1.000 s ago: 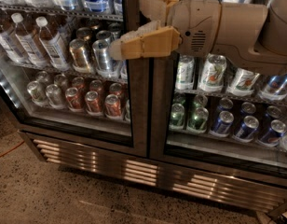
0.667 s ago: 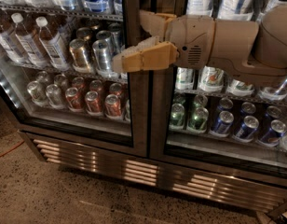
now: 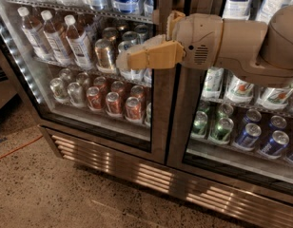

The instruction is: Open left fridge door

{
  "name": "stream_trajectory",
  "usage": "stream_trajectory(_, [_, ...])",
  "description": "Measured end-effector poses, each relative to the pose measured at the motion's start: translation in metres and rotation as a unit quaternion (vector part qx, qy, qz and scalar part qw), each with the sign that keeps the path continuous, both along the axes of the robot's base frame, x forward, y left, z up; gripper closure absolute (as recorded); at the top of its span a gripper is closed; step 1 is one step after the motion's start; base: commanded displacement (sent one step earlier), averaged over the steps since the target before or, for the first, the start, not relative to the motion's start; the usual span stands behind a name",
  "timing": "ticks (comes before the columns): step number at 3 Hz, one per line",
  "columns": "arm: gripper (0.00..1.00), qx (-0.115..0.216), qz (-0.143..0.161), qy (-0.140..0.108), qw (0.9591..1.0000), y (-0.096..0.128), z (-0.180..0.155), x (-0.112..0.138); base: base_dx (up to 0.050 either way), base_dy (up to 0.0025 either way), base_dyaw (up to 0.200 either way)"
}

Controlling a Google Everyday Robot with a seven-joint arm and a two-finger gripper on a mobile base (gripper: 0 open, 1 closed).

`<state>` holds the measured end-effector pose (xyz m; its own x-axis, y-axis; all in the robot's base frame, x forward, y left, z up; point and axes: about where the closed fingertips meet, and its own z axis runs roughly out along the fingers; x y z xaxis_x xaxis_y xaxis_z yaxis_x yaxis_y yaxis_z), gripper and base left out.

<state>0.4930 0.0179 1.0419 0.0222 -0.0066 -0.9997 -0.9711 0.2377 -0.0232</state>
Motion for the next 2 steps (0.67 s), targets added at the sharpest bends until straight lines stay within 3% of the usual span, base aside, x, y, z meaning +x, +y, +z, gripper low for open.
stream_trajectory(2, [0.42, 0.0, 0.0, 0.0, 1.0, 0.0001, 0.0, 0.0, 0.0, 0.0, 0.0])
